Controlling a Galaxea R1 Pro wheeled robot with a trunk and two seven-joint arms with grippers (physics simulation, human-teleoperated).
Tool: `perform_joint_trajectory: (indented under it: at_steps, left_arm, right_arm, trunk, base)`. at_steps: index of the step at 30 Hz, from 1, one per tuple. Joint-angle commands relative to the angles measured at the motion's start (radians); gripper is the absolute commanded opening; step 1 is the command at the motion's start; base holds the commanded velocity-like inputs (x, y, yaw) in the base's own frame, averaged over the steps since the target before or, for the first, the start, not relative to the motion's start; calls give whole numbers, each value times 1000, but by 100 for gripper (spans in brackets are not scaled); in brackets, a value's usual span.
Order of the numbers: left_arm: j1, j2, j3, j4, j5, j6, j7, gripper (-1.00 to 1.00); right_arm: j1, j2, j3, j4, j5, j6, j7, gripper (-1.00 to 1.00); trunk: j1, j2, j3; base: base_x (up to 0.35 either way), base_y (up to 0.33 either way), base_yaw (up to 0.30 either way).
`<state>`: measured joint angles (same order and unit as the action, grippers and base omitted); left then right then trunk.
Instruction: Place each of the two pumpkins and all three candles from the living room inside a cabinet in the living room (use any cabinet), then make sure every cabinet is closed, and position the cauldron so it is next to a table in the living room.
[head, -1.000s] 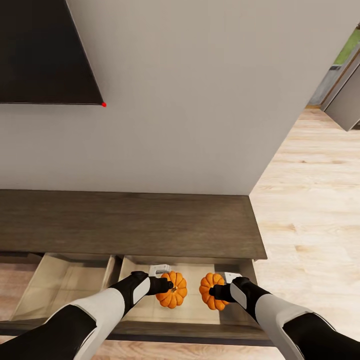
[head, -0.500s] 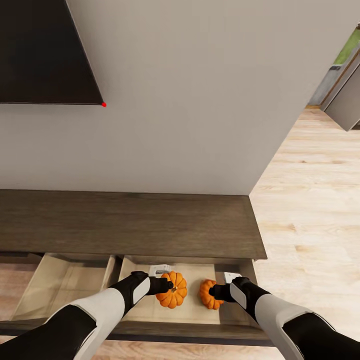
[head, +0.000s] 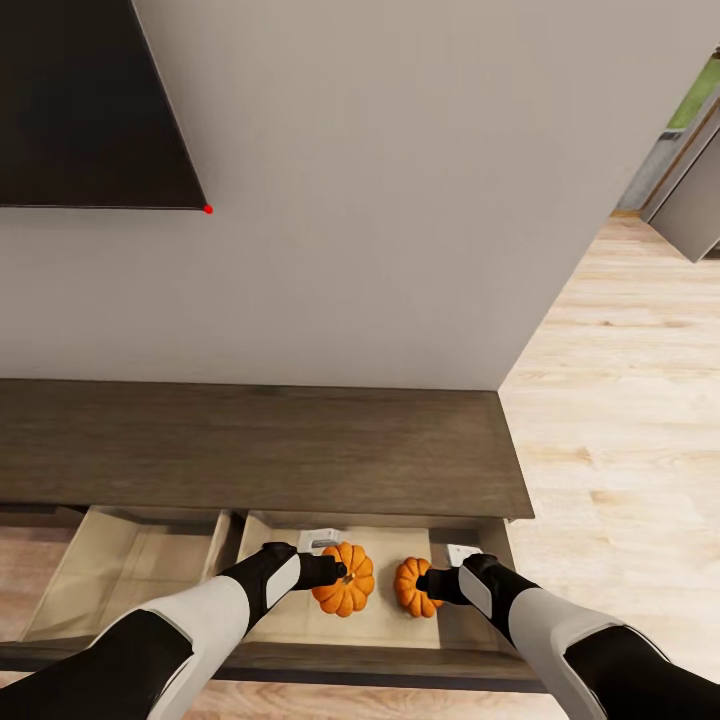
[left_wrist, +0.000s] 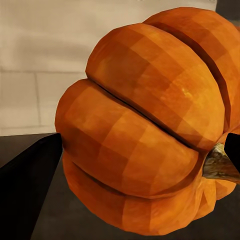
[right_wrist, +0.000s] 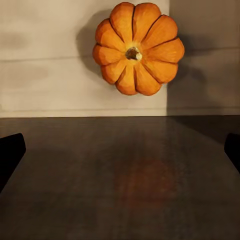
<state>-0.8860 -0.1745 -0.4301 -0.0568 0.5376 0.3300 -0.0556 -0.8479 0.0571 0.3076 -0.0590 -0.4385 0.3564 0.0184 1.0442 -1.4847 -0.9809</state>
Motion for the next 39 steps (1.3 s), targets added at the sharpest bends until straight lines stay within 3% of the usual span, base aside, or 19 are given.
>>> perform_joint_trajectory:
  at_steps: [1,34,39]
  left_arm:
    - [-1,0,-7,0,7,3,0,-100]
    - [-1,0,-7,0,7,3,0,-100]
    - [-1,0,-7,0,7,3,0,-100]
  right_arm:
    - [0,0,8,-1,-6,4,2,100]
    - [0,0,8,-1,-6,4,2,100]
    - [0,0,8,-1,-6,4,2,100]
  trunk:
    - [0,0,-1]
    - [0,0,-1]
    - [19,-35,-16]
  base:
    - [0,0,0]
    - [0,0,0]
    - [0,0,0]
